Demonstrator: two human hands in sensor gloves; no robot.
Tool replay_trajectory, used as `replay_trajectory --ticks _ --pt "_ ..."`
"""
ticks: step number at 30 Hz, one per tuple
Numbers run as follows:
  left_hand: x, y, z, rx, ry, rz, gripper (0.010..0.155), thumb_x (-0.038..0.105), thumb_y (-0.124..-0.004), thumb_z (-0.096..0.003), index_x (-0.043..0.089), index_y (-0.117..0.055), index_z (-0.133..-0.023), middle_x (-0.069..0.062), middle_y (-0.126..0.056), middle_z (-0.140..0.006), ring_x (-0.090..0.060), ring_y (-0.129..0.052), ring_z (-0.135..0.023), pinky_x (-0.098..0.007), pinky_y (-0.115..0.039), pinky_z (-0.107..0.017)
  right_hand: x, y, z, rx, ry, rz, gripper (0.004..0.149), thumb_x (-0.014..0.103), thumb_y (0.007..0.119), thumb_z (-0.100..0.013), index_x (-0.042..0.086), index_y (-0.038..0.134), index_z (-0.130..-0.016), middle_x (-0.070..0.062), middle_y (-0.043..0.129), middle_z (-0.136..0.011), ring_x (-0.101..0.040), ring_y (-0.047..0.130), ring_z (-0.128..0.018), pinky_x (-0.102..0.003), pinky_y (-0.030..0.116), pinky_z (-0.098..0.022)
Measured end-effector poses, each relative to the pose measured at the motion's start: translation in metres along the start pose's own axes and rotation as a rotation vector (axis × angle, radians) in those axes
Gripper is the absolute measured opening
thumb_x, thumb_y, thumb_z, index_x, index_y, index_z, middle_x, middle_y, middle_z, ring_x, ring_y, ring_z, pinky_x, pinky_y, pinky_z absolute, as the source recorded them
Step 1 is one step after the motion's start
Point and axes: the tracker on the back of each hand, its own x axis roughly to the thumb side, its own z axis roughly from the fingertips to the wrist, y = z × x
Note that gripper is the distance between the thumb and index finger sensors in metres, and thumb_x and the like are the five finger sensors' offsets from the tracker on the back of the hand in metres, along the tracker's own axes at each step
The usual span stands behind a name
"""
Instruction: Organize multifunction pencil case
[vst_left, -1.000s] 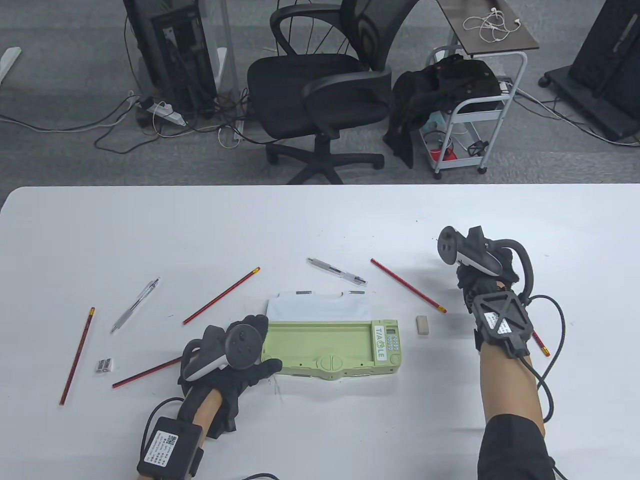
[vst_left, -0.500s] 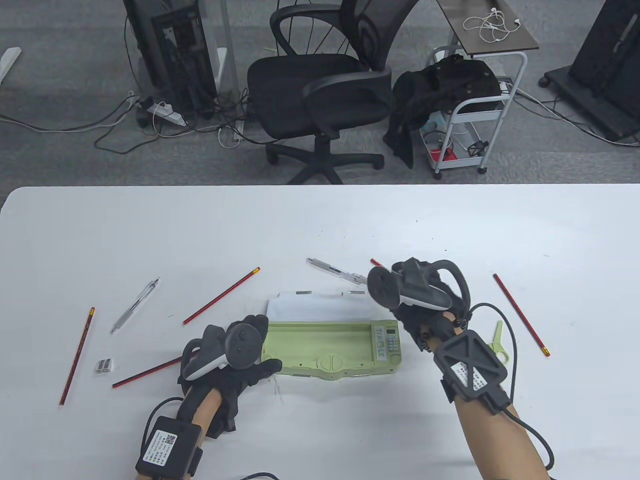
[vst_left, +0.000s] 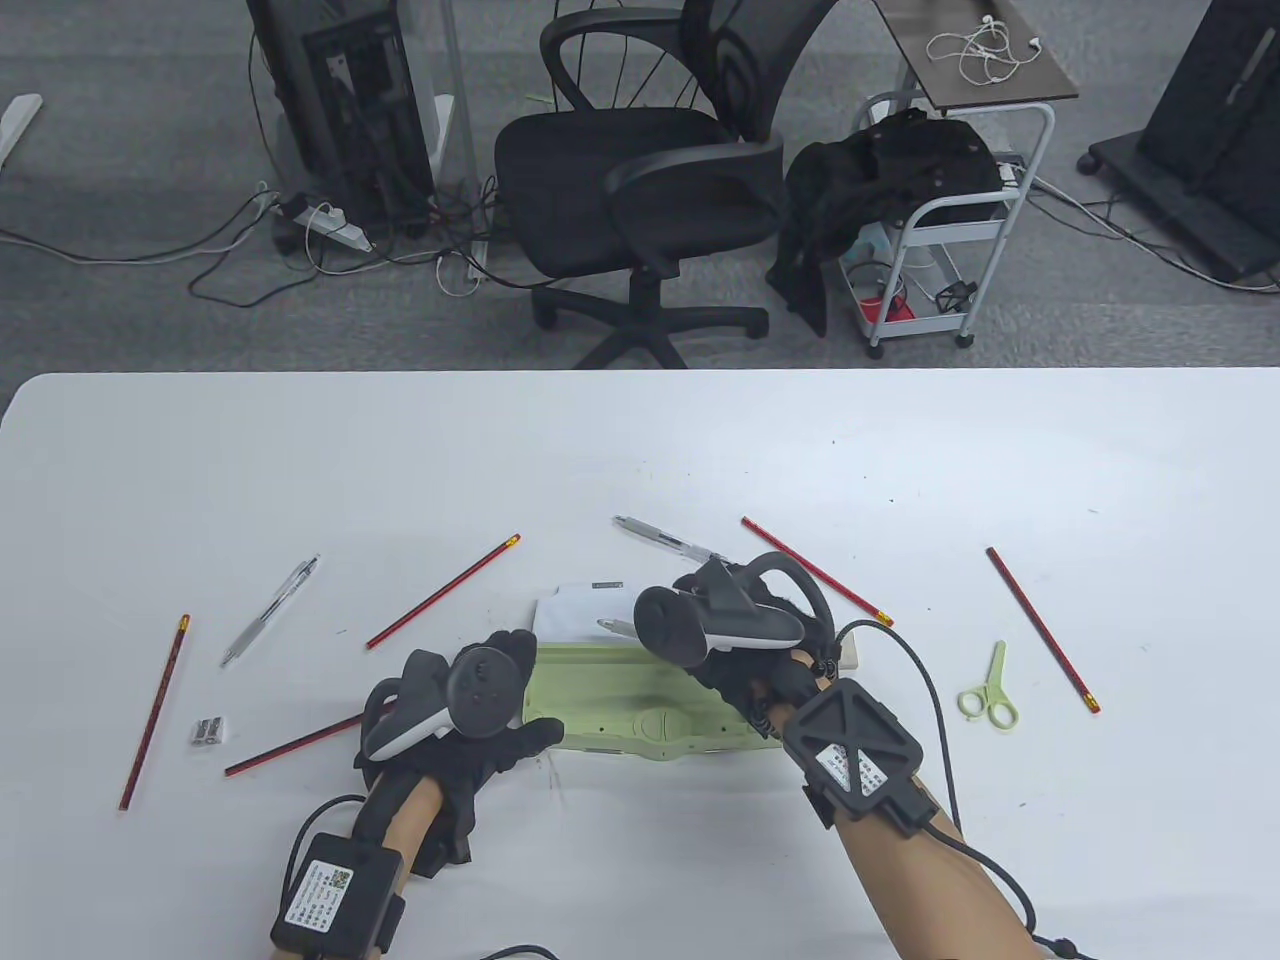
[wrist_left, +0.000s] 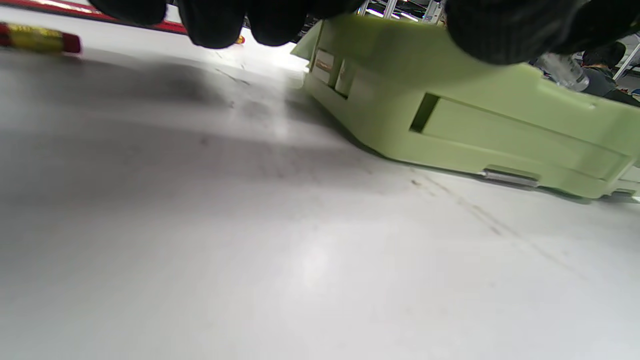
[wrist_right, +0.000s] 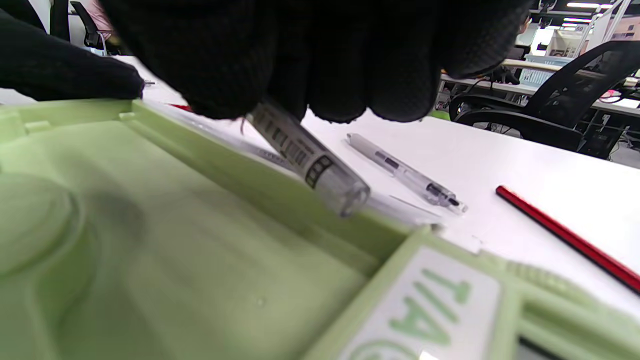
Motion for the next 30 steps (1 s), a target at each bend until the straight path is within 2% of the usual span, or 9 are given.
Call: replay_trajectory --ticks 6,16,23,30 --pt "-0.001 0.000 0.000 -0.001 -0.003 0.009 0.095 0.061 -0.068 -0.0461 0.010 -0.031 -0.117 -0.023 -0.045 -0.124 -0.054 -0.055 -0.110 -0.074 -0.052 -0.070 0.002 0.013 -0.004 0.029 -0.020 0.058 0.044 0.035 0.083 -0.047 0.017 0.084 -0.087 -0.014 0.080 -0.094 -0.041 0.084 -0.084 -0.059 0.071 -0.068" --pt "-0.001 0.001 0.000 -0.001 -0.002 0.010 0.095 0.061 -0.068 -0.0460 0.010 -0.031 -0.117 -0.023 -0.045 -0.124 -0.054 -0.055 -0.110 -0.075 -0.051 -0.070 0.008 0.015 -0.004 0.009 -0.054 0.137 0.043 0.035 0.085 -0.046 0.017 0.084 -0.085 -0.012 0.083 -0.091 -0.039 0.087 -0.081 -0.057 0.074 -0.067" --pt "-0.001 0.001 0.000 -0.001 0.000 0.010 0.095 0.061 -0.068 -0.0460 0.010 -0.031 -0.117 -0.023 -0.045 -0.124 -0.054 -0.055 -0.110 -0.074 -0.052 -0.070 0.009 0.017 -0.010 0.047 -0.045 0.143 0.038 0.033 0.086 -0.046 0.018 0.082 -0.081 -0.010 0.083 -0.091 -0.039 0.087 -0.082 -0.056 0.074 -0.068" --pt "-0.001 0.001 0.000 -0.003 0.001 0.009 0.095 0.061 -0.068 -0.0460 0.010 -0.032 -0.117 -0.023 -0.045 -0.124 -0.054 -0.055 -0.110 -0.074 -0.052 -0.070 0.007 0.017 -0.011 0.073 -0.036 0.115 0.039 0.032 0.085 -0.047 0.018 0.081 -0.083 -0.011 0.082 -0.092 -0.039 0.086 -0.082 -0.056 0.073 -0.068"
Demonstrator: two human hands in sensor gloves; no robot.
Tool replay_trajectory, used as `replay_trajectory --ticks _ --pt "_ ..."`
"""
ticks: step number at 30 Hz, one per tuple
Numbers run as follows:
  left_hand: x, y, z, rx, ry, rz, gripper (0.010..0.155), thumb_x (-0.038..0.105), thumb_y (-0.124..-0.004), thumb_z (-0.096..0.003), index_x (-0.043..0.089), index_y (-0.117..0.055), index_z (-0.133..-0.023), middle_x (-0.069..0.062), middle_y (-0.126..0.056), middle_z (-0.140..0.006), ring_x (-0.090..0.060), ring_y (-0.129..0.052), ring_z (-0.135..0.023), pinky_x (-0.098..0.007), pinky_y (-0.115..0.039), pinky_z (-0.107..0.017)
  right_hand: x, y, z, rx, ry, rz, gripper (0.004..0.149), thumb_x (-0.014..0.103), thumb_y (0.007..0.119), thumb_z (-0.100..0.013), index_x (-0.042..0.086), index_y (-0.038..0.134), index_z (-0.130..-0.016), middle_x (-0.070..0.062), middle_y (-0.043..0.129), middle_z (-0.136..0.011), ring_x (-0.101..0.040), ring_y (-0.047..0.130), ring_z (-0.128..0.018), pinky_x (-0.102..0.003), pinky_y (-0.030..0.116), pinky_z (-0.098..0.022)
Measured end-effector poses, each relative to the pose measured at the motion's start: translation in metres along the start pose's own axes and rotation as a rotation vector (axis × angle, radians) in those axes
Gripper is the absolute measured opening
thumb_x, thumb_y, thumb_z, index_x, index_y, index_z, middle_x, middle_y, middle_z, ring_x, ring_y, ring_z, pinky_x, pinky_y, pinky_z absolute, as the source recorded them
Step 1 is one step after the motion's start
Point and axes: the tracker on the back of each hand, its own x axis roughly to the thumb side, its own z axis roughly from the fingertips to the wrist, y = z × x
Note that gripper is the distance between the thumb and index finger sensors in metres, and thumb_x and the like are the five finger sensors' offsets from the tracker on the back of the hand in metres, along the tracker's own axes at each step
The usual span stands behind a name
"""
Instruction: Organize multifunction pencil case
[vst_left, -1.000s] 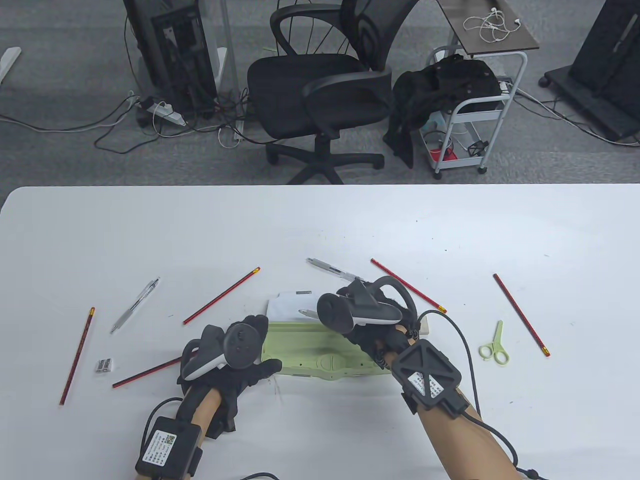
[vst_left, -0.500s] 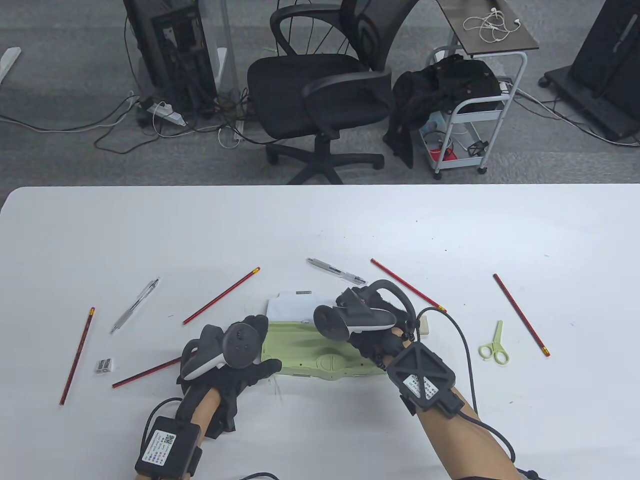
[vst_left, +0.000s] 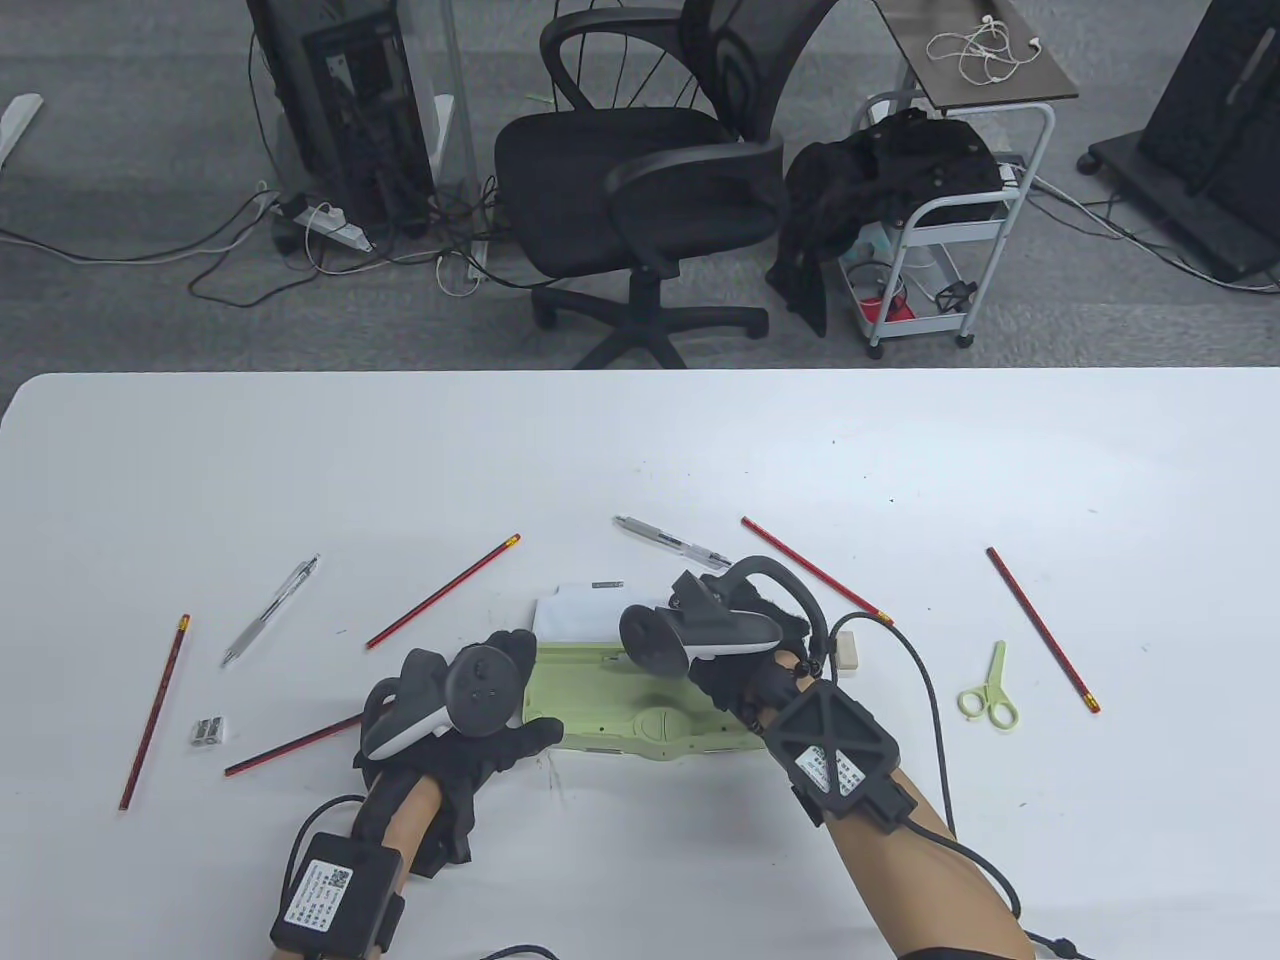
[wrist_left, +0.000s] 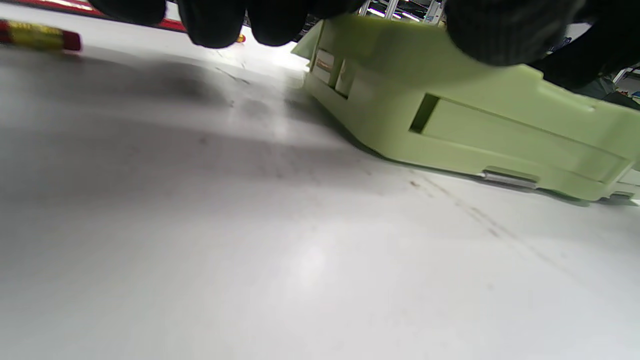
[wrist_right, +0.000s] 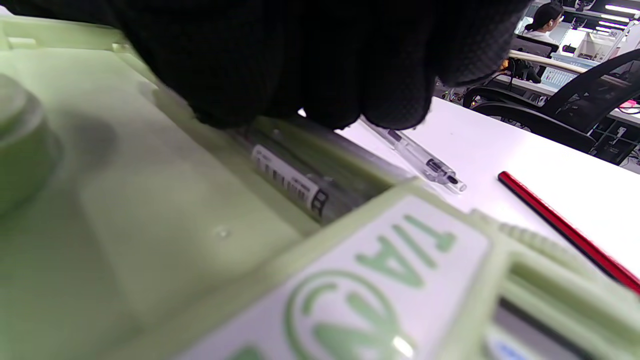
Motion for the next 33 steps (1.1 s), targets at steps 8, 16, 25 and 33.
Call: replay_trajectory --ticks 8,16,25,33 --pt "0.000 0.000 0.000 -0.002 0.003 -0.003 0.095 0.060 -0.068 -0.0461 0.010 -0.032 -0.117 -0.023 -0.045 -0.124 -0.054 -0.054 -0.110 -0.074 -0.051 -0.070 -0.019 -0.010 0.001 -0.014 0.029 -0.125 0.045 0.036 0.082 -0.048 0.016 0.082 -0.088 -0.013 0.082 -0.094 -0.041 0.087 -0.083 -0.057 0.074 -0.067" --pt "0.001 0.000 0.000 -0.001 0.004 -0.006 0.095 0.061 -0.068 -0.0459 0.010 -0.032 -0.117 -0.023 -0.045 -0.124 -0.054 -0.055 -0.110 -0.074 -0.051 -0.070 -0.069 -0.031 -0.013 -0.041 0.215 -0.112 0.054 0.041 0.081 -0.048 0.013 0.079 -0.093 -0.017 0.080 -0.096 -0.044 0.085 -0.084 -0.059 0.073 -0.067" --pt "0.001 0.000 0.000 0.002 0.003 -0.012 0.095 0.061 -0.068 -0.0458 0.010 -0.032 -0.117 -0.023 -0.045 -0.124 -0.054 -0.055 -0.110 -0.074 -0.052 -0.070 -0.100 -0.012 -0.058 0.081 0.327 -0.014 0.056 0.043 0.081 -0.047 0.013 0.078 -0.094 -0.017 0.079 -0.097 -0.044 0.085 -0.085 -0.061 0.071 -0.067" --pt "0.002 -0.001 0.000 0.006 0.002 -0.020 0.095 0.061 -0.068 -0.0457 0.010 -0.032 -0.117 -0.023 -0.045 -0.124 -0.054 -0.055 -0.110 -0.074 -0.051 -0.070 -0.099 0.017 -0.089 0.152 0.302 0.034 0.058 0.045 0.082 -0.046 0.013 0.078 -0.094 -0.017 0.077 -0.099 -0.045 0.081 -0.087 -0.061 0.070 -0.068"
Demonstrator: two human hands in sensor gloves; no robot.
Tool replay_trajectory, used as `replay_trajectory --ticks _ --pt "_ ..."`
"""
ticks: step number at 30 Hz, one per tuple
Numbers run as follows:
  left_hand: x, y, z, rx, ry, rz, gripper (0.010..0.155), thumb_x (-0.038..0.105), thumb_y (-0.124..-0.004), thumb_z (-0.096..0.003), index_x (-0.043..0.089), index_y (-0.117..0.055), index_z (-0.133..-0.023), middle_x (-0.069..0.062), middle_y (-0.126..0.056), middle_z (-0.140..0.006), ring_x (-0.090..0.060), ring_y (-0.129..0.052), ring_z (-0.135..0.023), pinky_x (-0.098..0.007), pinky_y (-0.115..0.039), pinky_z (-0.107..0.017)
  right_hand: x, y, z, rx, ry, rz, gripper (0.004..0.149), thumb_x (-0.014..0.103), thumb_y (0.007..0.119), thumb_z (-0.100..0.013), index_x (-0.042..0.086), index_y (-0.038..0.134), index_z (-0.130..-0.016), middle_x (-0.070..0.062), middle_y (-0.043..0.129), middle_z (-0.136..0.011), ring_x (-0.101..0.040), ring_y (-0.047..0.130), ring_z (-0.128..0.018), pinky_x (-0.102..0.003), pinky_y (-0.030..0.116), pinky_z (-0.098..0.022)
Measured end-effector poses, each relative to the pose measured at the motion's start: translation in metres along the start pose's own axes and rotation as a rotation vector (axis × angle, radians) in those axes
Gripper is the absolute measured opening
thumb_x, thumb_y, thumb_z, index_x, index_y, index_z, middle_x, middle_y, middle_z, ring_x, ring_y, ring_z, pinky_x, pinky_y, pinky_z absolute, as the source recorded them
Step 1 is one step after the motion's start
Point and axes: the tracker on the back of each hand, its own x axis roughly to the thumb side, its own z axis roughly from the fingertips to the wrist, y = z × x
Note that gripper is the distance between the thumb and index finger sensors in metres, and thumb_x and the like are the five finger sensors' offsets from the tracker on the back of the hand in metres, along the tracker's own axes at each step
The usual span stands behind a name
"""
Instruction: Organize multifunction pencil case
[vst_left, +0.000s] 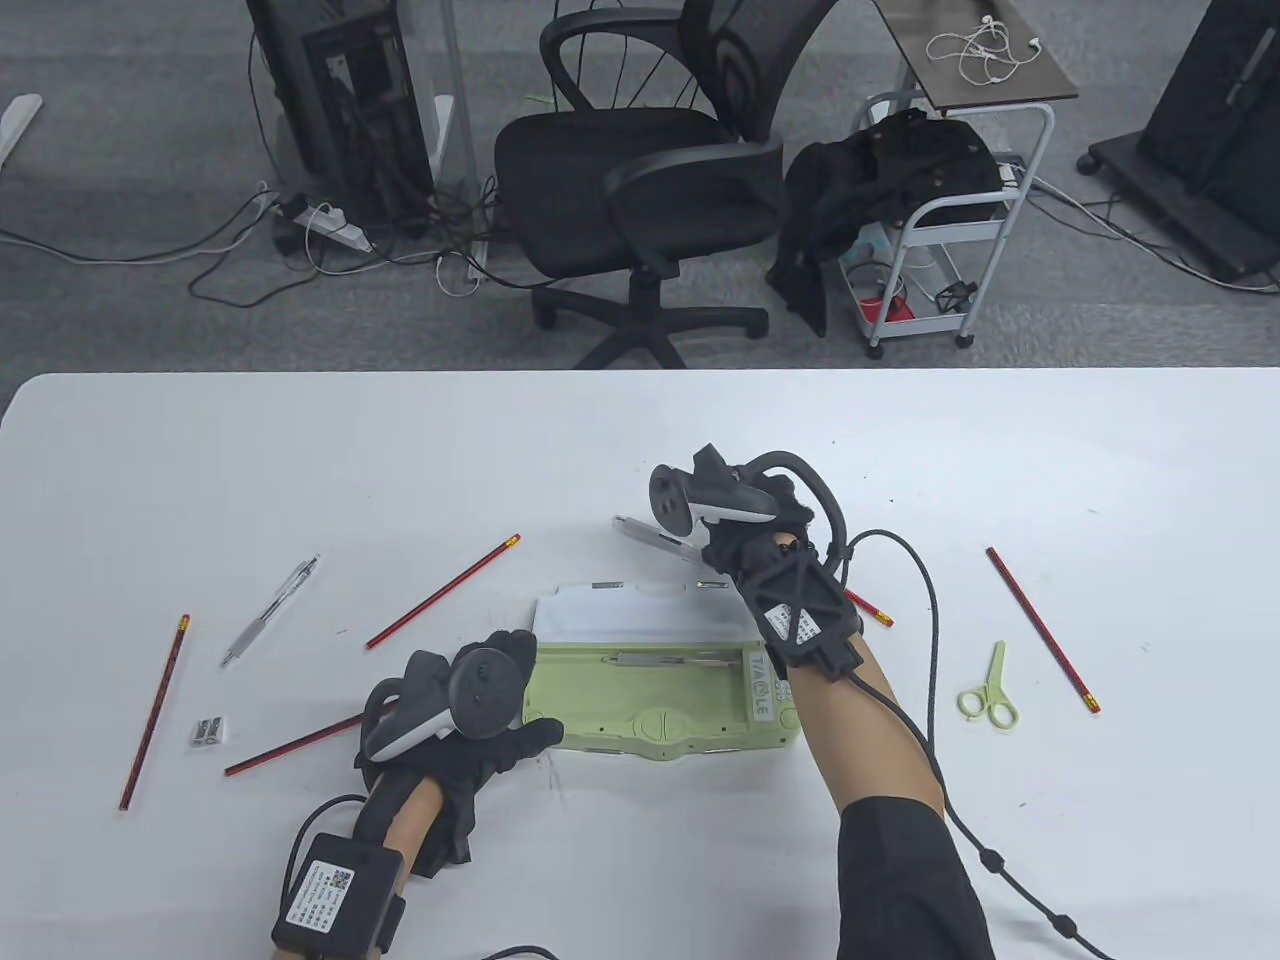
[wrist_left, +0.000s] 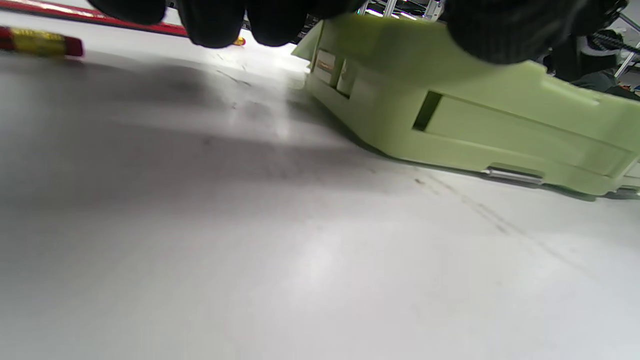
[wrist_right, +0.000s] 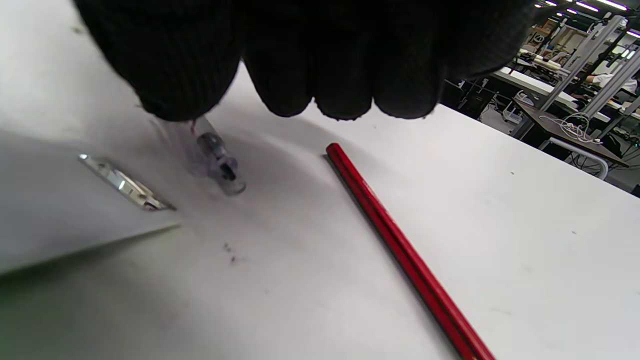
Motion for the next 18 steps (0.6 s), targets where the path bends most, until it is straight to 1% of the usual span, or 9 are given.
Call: replay_trajectory --ticks 4,7,9,14,18 --pt "0.001 0.000 0.000 -0.003 0.000 -0.001 0.095 0.060 -0.068 -0.0459 0.010 -0.032 -0.117 -0.024 -0.045 -0.124 -0.054 -0.054 -0.110 -0.074 -0.051 -0.070 0.007 0.006 -0.006 0.005 -0.036 -0.022 0.057 0.045 0.082 -0.046 0.013 0.080 -0.093 -0.017 0.077 -0.099 -0.046 0.081 -0.087 -0.061 0.070 -0.067" --pt "0.000 0.000 0.000 -0.002 0.000 0.000 0.095 0.061 -0.068 -0.0458 0.010 -0.032 -0.117 -0.023 -0.045 -0.124 -0.054 -0.054 -0.110 -0.075 -0.051 -0.070 0.013 0.010 -0.009 0.009 -0.052 0.019 0.056 0.045 0.082 -0.046 0.013 0.080 -0.091 -0.016 0.078 -0.097 -0.045 0.082 -0.086 -0.061 0.071 -0.067" --pt "0.001 0.000 0.000 -0.002 0.000 0.000 0.095 0.061 -0.068 -0.0458 0.010 -0.031 -0.117 -0.023 -0.045 -0.124 -0.054 -0.054 -0.110 -0.074 -0.051 -0.070 0.015 0.010 -0.010 -0.031 -0.054 0.035 0.053 0.043 0.083 -0.046 0.013 0.082 -0.089 -0.016 0.081 -0.095 -0.043 0.084 -0.083 -0.060 0.072 -0.066" --pt "0.001 0.000 0.000 0.000 0.000 -0.002 0.095 0.061 -0.068 -0.0457 0.010 -0.031 -0.117 -0.024 -0.045 -0.124 -0.054 -0.054 -0.110 -0.074 -0.051 -0.070 0.021 0.012 -0.009 -0.082 -0.073 0.082 0.047 0.037 0.085 -0.045 0.012 0.085 -0.084 -0.015 0.085 -0.089 -0.041 0.089 -0.078 -0.058 0.077 -0.063" --pt "0.001 0.000 0.000 0.001 0.000 -0.002 0.095 0.061 -0.068 -0.0456 0.010 -0.032 -0.117 -0.023 -0.045 -0.124 -0.054 -0.055 -0.110 -0.074 -0.052 -0.070 0.021 0.013 -0.010 -0.071 -0.073 0.078 0.044 0.037 0.085 -0.045 0.013 0.086 -0.082 -0.014 0.088 -0.086 -0.040 0.091 -0.074 -0.058 0.078 -0.062"
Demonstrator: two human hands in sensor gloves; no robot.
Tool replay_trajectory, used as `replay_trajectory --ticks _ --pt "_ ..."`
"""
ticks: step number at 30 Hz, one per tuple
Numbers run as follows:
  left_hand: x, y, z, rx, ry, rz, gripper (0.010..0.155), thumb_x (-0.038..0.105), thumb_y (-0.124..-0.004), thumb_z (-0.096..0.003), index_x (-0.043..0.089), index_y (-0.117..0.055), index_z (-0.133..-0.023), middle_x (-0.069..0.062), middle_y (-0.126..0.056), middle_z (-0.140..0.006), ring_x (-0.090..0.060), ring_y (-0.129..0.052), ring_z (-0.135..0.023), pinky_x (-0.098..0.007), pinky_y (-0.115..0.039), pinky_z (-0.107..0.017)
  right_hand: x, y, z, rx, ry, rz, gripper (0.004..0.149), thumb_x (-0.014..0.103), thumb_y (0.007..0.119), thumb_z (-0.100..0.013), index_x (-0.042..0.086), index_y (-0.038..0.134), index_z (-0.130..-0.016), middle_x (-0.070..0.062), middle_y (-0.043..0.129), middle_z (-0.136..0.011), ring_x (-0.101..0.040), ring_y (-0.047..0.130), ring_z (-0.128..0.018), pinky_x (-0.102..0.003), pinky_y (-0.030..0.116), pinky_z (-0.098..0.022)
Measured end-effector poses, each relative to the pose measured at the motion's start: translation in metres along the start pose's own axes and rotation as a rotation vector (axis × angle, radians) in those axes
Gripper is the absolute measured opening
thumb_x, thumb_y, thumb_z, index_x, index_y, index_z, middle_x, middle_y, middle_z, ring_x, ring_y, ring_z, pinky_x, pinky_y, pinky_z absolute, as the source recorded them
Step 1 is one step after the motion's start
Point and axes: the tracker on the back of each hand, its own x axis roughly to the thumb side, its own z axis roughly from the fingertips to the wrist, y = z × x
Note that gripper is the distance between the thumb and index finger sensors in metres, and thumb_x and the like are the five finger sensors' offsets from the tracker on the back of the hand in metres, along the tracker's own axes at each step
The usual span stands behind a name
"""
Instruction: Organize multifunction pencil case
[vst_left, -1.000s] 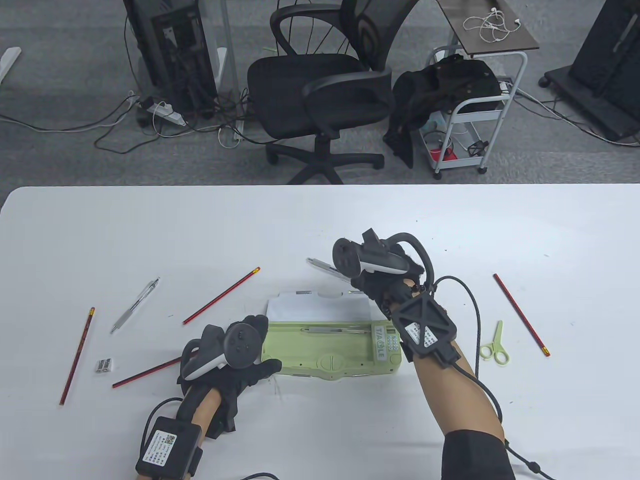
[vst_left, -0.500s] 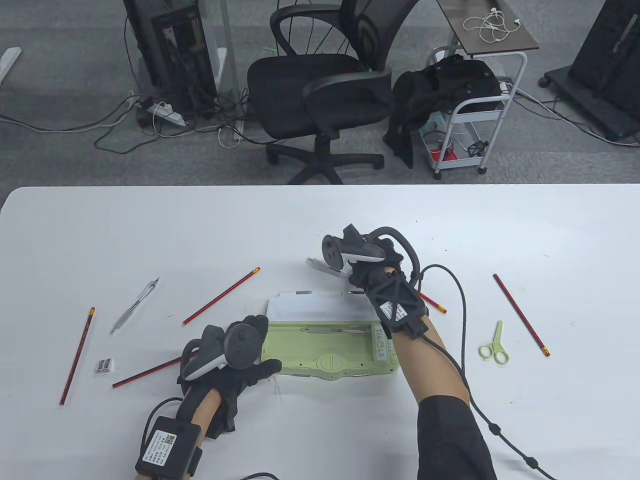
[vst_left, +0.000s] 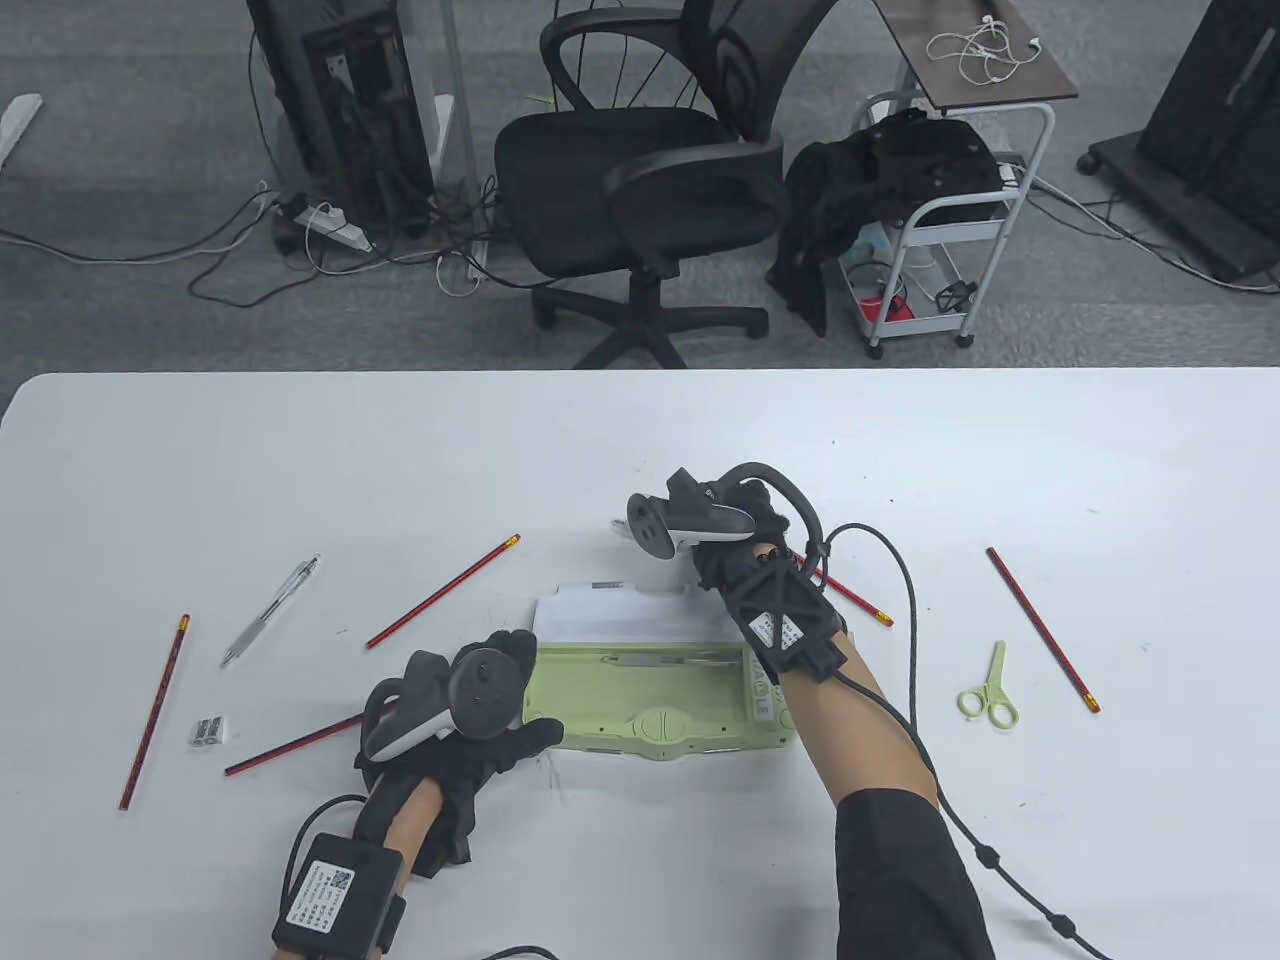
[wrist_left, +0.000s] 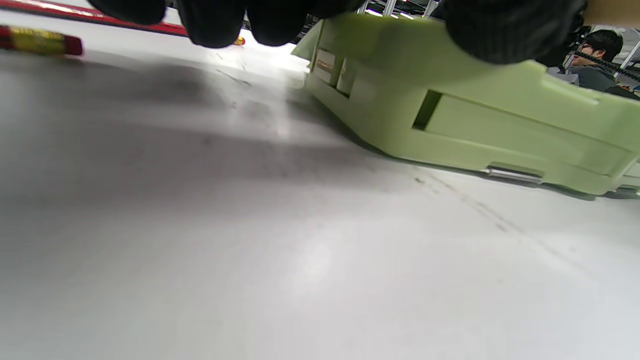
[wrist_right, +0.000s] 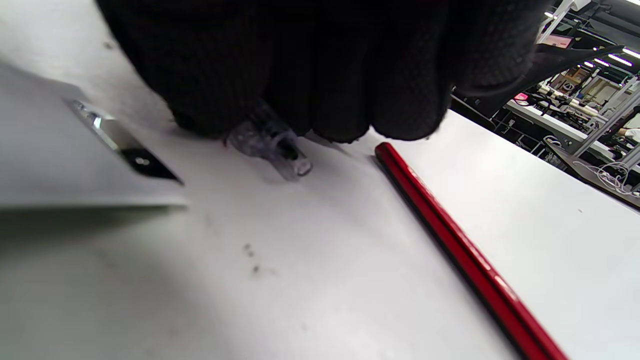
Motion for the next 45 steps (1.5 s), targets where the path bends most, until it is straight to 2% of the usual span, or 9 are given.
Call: replay_trajectory --ticks 9,15,19,24,32,38,45 --pt "0.000 0.000 0.000 0.001 0.000 -0.001 0.095 0.061 -0.068 -0.0456 0.010 -0.031 -0.117 -0.023 -0.045 -0.124 -0.054 -0.054 -0.110 -0.074 -0.051 -0.070 -0.012 0.002 -0.001 0.049 -0.007 -0.107 0.044 0.039 0.084 -0.046 0.014 0.085 -0.082 -0.014 0.088 -0.085 -0.040 0.090 -0.075 -0.059 0.077 -0.063" --pt "0.000 0.000 0.000 0.002 0.000 0.000 0.095 0.061 -0.068 -0.0455 0.010 -0.032 -0.117 -0.023 -0.045 -0.124 -0.054 -0.055 -0.110 -0.074 -0.051 -0.070 -0.032 -0.010 0.015 0.044 0.023 -0.289 0.045 0.037 0.083 -0.047 0.012 0.081 -0.084 -0.017 0.085 -0.087 -0.042 0.088 -0.077 -0.061 0.075 -0.064" --pt "0.000 0.000 0.000 0.002 0.000 0.000 0.095 0.061 -0.068 -0.0456 0.010 -0.031 -0.117 -0.023 -0.045 -0.124 -0.054 -0.055 -0.110 -0.074 -0.051 -0.070 -0.046 -0.026 0.040 0.013 0.009 -0.413 0.045 0.036 0.082 -0.048 0.012 0.080 -0.085 -0.018 0.084 -0.088 -0.043 0.087 -0.077 -0.061 0.074 -0.064" --pt "-0.001 0.000 0.000 -0.001 -0.002 0.006 0.095 0.061 -0.068 -0.0457 0.010 -0.031 -0.117 -0.023 -0.045 -0.124 -0.054 -0.055 -0.110 -0.074 -0.051 -0.070 -0.048 -0.041 0.090 -0.046 -0.037 -0.485 0.046 0.037 0.082 -0.048 0.012 0.080 -0.086 -0.018 0.083 -0.089 -0.043 0.086 -0.078 -0.061 0.074 -0.065" --pt "-0.001 0.000 0.000 -0.006 -0.006 0.017 0.095 0.060 -0.068 -0.0460 0.010 -0.031 -0.117 -0.023 -0.044 -0.124 -0.054 -0.055 -0.110 -0.074 -0.052 -0.070 -0.028 -0.034 0.157 -0.125 -0.054 -0.520 0.045 0.036 0.081 -0.049 0.013 0.078 -0.088 -0.018 0.081 -0.091 -0.044 0.085 -0.080 -0.061 0.073 -0.065" --pt "-0.002 0.000 0.000 -0.006 -0.012 0.033 0.095 0.060 -0.068 -0.0464 0.009 -0.031 -0.117 -0.024 -0.044 -0.124 -0.054 -0.055 -0.110 -0.074 -0.052 -0.070 -0.010 -0.025 0.184 -0.174 -0.053 -0.580 0.045 0.035 0.080 -0.050 0.014 0.075 -0.089 -0.019 0.079 -0.093 -0.045 0.083 -0.081 -0.062 0.072 -0.065" --pt "-0.003 0.000 0.000 -0.006 -0.014 0.034 0.094 0.060 -0.068 -0.0466 0.009 -0.030 -0.117 -0.024 -0.045 -0.123 -0.054 -0.055 -0.110 -0.074 -0.052 -0.070 0.011 -0.015 0.192 -0.181 -0.038 -0.496 0.045 0.035 0.080 -0.050 0.014 0.075 -0.089 -0.020 0.078 -0.093 -0.046 0.082 -0.082 -0.063 0.070 -0.066"
